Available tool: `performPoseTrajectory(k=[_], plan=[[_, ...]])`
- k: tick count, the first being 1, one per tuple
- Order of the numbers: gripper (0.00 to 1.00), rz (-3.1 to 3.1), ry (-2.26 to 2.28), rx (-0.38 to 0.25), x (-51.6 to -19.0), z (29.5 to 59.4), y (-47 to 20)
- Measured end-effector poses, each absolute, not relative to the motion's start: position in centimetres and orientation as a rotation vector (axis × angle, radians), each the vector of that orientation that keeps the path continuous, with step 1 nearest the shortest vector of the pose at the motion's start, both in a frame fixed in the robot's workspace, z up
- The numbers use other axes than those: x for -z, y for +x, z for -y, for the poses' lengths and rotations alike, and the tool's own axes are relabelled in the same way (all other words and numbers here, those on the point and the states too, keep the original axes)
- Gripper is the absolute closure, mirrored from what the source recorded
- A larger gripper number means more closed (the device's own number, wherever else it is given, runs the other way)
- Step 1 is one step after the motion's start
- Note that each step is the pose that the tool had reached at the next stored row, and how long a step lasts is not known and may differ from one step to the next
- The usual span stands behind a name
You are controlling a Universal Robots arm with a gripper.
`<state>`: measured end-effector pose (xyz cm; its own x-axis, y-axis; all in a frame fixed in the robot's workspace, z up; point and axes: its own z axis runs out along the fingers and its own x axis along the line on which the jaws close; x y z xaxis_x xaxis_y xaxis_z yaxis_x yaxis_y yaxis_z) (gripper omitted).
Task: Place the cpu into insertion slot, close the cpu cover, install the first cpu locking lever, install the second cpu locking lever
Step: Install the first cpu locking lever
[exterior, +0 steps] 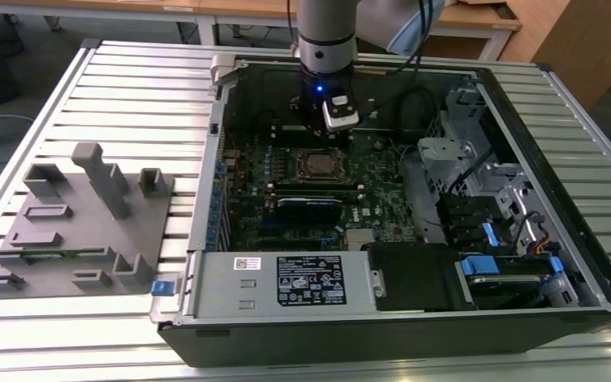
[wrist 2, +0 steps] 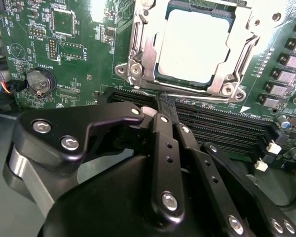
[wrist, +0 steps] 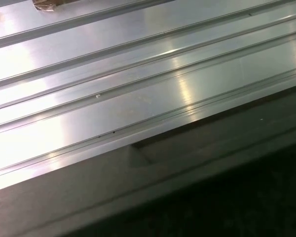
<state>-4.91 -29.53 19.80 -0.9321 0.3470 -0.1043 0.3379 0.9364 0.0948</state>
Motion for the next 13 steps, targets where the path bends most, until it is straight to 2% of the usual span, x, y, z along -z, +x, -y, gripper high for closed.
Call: performPoseTrajectory(k=[13], plan=[[0.89, -2.973, 0.528, -0.110, -19.81, 30.18, -4.91]])
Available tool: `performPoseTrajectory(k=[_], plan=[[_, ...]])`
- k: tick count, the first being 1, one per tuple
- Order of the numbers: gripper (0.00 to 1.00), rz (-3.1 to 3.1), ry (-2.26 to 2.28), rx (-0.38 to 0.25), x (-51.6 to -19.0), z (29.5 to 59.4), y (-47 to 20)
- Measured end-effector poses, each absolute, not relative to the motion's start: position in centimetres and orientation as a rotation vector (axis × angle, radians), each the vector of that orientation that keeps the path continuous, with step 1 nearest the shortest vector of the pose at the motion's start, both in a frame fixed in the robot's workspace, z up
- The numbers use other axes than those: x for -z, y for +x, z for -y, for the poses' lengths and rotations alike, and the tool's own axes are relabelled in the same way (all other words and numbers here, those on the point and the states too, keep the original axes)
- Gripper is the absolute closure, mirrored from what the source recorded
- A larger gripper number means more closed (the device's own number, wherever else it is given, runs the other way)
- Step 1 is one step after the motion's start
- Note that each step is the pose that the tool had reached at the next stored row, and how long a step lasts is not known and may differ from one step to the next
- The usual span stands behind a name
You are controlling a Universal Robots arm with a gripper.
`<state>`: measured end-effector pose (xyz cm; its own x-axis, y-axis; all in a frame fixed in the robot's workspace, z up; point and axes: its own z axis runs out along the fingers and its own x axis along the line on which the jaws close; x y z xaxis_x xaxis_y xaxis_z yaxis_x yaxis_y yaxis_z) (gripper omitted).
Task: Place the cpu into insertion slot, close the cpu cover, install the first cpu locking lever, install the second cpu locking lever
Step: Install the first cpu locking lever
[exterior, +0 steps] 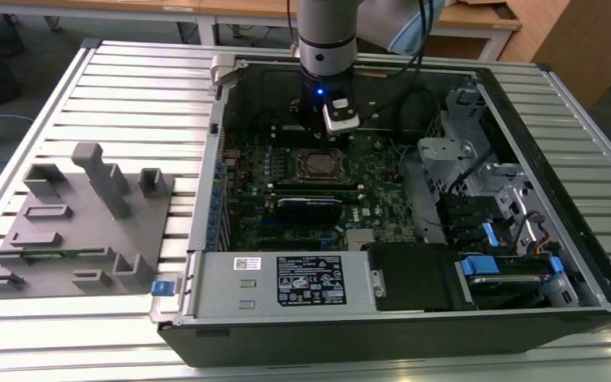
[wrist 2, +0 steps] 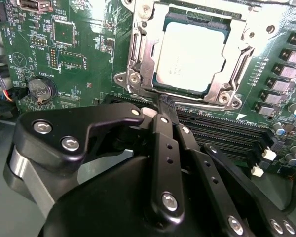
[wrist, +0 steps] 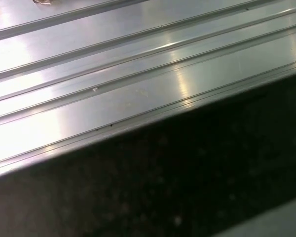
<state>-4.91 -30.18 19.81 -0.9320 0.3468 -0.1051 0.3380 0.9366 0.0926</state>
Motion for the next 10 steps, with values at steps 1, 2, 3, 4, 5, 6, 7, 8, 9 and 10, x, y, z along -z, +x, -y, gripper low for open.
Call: performPoseTrajectory(k=[1, 2, 3, 4, 5, 6, 7, 8, 9, 10], plan=[[0.89, -2.973, 0.528, -0.111, -19.81, 30.18, -4.91], [0.89, -2.973, 0.528, -0.111, -19.81, 30.18, -4.91], [0.89, -2.973, 0.528, -0.111, -19.81, 30.18, -4.91], [0.89, -2.973, 0.528, -0.113, -19.81, 30.19, -4.91], [0.89, -2.972, 0.528, -0.119, -19.81, 30.20, -4.91], [0.89, -2.971, 0.528, -0.129, -19.81, 30.19, -4.91], [0.89, -2.970, 0.529, -0.139, -19.84, 30.19, -4.90], [0.89, -2.970, 0.529, -0.148, -19.90, 30.18, -4.90], [0.89, -2.969, 0.529, -0.156, -19.95, 30.18, -4.90], [0.89, -2.968, 0.530, -0.164, -20.00, 30.18, -4.90]])
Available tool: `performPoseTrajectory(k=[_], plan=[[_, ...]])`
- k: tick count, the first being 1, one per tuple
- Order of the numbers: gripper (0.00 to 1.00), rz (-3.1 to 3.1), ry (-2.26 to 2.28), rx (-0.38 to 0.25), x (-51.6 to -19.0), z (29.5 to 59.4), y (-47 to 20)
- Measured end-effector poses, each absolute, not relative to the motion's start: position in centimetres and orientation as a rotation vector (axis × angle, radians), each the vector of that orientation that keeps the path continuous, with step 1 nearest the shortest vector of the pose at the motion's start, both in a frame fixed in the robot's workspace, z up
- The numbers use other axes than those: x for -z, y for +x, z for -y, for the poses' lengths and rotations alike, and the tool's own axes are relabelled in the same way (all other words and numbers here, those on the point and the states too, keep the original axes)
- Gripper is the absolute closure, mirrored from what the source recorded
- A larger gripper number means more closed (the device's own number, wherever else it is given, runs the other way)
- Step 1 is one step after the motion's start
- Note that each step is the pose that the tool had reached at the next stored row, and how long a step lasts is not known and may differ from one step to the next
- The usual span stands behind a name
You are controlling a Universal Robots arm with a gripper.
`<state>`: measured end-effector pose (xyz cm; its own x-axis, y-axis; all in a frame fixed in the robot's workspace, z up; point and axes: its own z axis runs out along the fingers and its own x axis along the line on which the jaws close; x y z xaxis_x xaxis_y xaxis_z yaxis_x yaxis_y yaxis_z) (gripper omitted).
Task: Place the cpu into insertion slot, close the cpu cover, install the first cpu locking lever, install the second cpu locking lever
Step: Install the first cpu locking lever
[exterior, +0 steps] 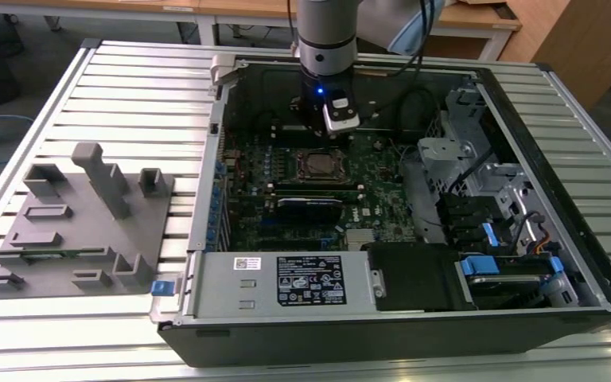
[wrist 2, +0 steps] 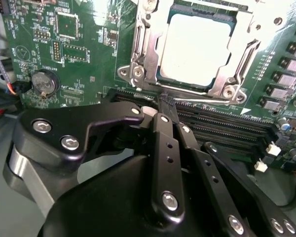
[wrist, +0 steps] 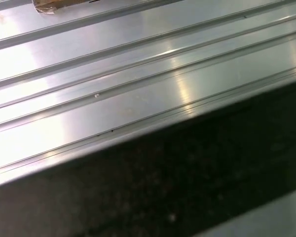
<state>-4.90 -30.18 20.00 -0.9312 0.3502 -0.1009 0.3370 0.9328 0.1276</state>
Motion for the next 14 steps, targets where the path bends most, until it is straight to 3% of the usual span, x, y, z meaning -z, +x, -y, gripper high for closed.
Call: performPoseTrajectory(k=[14], plan=[[0.89, -2.923, 0.520, -0.209, -20.04, 30.40, -5.72]])
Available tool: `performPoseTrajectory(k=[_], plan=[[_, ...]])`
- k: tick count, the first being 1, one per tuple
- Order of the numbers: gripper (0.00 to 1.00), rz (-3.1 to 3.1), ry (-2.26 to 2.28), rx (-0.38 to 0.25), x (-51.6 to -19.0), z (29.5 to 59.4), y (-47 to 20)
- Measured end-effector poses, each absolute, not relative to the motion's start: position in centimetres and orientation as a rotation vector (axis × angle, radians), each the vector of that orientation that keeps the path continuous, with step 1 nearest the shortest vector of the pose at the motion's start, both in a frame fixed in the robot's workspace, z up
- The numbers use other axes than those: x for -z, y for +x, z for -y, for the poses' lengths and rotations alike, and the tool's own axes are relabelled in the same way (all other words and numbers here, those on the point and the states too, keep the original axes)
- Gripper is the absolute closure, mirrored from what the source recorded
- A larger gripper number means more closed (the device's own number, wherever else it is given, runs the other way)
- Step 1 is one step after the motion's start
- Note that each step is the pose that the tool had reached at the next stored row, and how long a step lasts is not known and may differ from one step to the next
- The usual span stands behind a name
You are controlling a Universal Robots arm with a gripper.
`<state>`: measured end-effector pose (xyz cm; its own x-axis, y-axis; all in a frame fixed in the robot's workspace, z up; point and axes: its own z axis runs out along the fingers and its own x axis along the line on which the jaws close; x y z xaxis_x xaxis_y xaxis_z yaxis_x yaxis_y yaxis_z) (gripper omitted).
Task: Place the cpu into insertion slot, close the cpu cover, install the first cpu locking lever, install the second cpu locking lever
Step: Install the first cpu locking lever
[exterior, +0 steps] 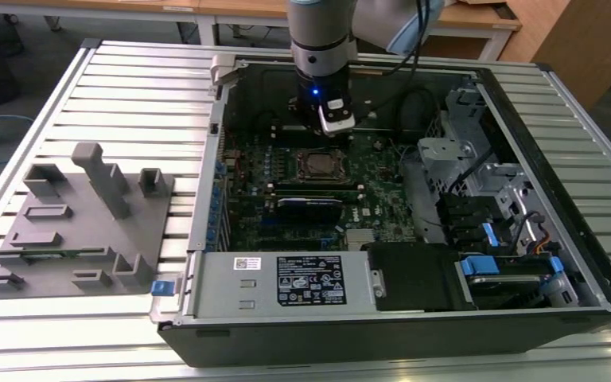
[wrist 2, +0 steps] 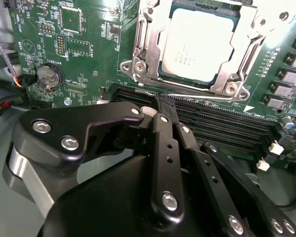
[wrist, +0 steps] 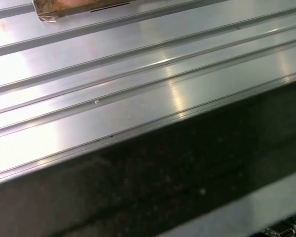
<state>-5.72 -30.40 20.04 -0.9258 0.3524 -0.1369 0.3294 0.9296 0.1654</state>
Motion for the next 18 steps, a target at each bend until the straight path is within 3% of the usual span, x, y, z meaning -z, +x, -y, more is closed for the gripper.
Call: performPoseTrajectory(k=[18], plan=[[0.89, -2.915, 0.504, -0.248, -20.00, 31.08, -5.81]])
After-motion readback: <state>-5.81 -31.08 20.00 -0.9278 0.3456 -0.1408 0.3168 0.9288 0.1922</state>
